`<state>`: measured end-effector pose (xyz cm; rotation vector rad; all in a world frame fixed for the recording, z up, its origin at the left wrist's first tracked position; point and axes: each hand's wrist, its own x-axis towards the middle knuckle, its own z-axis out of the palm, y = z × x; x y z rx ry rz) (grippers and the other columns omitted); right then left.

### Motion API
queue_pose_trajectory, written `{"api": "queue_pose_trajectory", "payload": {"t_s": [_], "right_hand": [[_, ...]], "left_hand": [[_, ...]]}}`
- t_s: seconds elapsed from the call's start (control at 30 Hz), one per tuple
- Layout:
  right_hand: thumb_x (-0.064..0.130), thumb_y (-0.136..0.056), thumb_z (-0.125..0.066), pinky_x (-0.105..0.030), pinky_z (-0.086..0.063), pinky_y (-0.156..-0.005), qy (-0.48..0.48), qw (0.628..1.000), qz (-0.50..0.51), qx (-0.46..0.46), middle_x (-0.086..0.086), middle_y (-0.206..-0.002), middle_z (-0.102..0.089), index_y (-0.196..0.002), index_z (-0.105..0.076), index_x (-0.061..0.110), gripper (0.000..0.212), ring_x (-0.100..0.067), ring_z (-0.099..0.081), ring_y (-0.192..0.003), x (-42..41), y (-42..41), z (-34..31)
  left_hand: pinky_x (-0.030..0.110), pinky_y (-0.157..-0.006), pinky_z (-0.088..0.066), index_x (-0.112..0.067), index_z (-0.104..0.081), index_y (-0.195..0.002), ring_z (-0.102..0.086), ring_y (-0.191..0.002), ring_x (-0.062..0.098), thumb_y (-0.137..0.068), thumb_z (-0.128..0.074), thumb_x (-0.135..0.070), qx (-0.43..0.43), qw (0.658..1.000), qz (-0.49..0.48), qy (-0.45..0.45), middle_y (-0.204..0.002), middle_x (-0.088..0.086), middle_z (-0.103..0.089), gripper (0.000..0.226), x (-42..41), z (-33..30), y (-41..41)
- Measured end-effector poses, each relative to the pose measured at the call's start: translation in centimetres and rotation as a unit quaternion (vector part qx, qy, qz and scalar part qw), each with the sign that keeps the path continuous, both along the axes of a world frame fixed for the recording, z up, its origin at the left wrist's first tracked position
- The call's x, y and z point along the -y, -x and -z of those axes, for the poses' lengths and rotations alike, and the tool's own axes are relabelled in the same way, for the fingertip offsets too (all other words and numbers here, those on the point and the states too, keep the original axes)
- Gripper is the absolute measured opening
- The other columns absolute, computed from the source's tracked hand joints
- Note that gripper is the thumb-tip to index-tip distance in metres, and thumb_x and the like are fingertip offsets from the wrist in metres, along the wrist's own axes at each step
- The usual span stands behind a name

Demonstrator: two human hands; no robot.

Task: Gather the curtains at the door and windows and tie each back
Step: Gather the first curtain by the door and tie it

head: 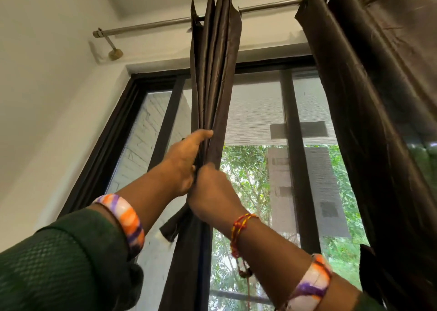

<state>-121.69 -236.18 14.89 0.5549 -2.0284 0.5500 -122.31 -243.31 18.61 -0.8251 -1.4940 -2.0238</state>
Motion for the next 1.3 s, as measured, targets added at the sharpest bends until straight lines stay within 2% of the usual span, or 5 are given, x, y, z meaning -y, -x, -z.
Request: {"api": "queue_pose_trajectory", "payload": {"t_s": [0.27,0.57,0.73,1.0,1.3], "right_hand": [[0.029,-0.084,-0.038,-0.044,-0.047,-0.081,-0.076,0.996,-0.021,-0.047,-0.018,-0.112,-0.059,-0.131,-0.035,0.015,0.049,-0.039,-0.057,-0.100,-0.1,-0.1,1.5],[0.000,-0.083,-0.045,-0.044,-0.055,-0.078,0.433,0.882,-0.188,0.001,-0.015,-0.096,-0.067,-0.081,-0.057,0.024,0.026,-0.028,-0.062,-0.080,-7.1,4.9,-3.2],[0.013,-0.098,-0.037,-0.023,-0.053,-0.043,0.255,0.832,-0.386,0.305,-0.007,-0.049,-0.065,-0.051,-0.069,0.002,0.058,-0.014,-0.063,-0.042,-6.4,3.6,-3.3],[0.018,-0.099,-0.031,-0.018,-0.050,-0.041,0.169,0.835,-0.420,0.313,-0.001,-0.045,-0.064,-0.039,-0.066,0.007,0.070,-0.008,-0.062,-0.040,-4.9,1.6,-3.6],[0.041,-0.056,-0.063,-0.037,-0.049,-0.087,0.200,0.847,-0.356,0.341,-0.002,-0.070,-0.070,-0.061,-0.074,0.012,0.031,-0.015,-0.062,-0.072,-7.8,2.4,-4.6]], "left_hand": [[0.032,-0.067,-0.049,0.003,-0.055,-0.111,-0.055,-0.075,0.025,-0.085,-0.053,0.005,-0.027,0.985,-0.167,0.015,-0.087,0.014,-0.057,0.026,0.6,-1.4,1.8],[0.037,-0.072,-0.057,-0.026,-0.034,-0.140,-0.061,-0.088,0.023,-0.090,-0.040,0.010,-0.124,0.986,0.109,-0.038,-0.104,0.007,-0.059,0.062,2.2,-1.4,1.2],[0.042,-0.072,-0.057,-0.021,-0.041,-0.136,-0.061,-0.091,0.028,-0.090,-0.038,0.008,-0.120,0.971,0.200,-0.058,-0.120,0.020,-0.056,0.054,2.3,-1.3,0.9],[0.032,-0.051,-0.058,-0.013,-0.041,-0.137,-0.071,-0.064,0.021,-0.092,-0.038,0.002,-0.118,0.968,0.213,-0.056,-0.108,0.019,-0.063,0.048,3.6,-1.6,0.8],[0.036,-0.071,-0.059,-0.031,-0.044,-0.135,-0.060,-0.104,0.027,-0.091,-0.039,0.003,-0.179,0.964,0.187,-0.064,-0.130,0.011,-0.053,0.056,4.6,-1.4,1.6]]}}
